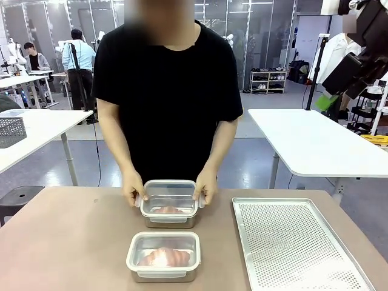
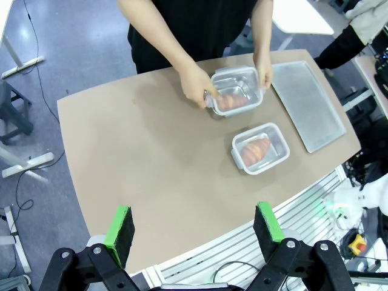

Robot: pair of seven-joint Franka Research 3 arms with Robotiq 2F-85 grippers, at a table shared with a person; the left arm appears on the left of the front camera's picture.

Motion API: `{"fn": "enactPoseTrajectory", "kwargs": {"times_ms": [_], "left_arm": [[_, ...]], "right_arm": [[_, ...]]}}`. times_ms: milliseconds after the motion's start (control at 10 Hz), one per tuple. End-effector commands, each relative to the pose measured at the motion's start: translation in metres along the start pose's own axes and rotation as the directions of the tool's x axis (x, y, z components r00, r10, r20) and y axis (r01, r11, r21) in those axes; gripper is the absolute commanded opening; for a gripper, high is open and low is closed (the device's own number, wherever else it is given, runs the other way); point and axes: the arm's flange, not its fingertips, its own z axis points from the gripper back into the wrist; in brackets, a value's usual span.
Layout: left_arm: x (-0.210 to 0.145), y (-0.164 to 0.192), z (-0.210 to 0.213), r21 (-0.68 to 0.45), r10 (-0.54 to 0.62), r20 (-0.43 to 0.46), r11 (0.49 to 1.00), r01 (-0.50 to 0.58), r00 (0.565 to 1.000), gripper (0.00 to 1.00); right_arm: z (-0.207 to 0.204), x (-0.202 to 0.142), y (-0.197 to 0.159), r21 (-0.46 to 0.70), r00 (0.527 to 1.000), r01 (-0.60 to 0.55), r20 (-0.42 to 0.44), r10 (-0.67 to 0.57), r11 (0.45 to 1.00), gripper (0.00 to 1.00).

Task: Place the bread into the airtight container.
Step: Pick up a Butter Roll and place it into an empty Airtight Container.

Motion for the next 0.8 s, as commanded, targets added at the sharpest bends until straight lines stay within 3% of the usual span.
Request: {"fn": "enactPoseTrajectory", "kwargs": {"times_ms": [0, 700], "left_arm": [[0.0010, -0.0001, 0.0014, -0.001, -0.011, -0.002, 1.000, 0.011, 1.000, 1.00], [0.0010, -0.0001, 0.0014, -0.001, -0.011, -0.002, 1.000, 0.011, 1.000, 1.00]], "right_arm": [[-0.0014, -0.0031, -0.0008, -0.014, 1.000, -0.001, 0.009, 0.001, 1.000, 1.00], [-0.0014, -0.0031, -0.0008, -0.014, 1.000, -0.001, 0.009, 0.001, 1.000, 1.00]]}}
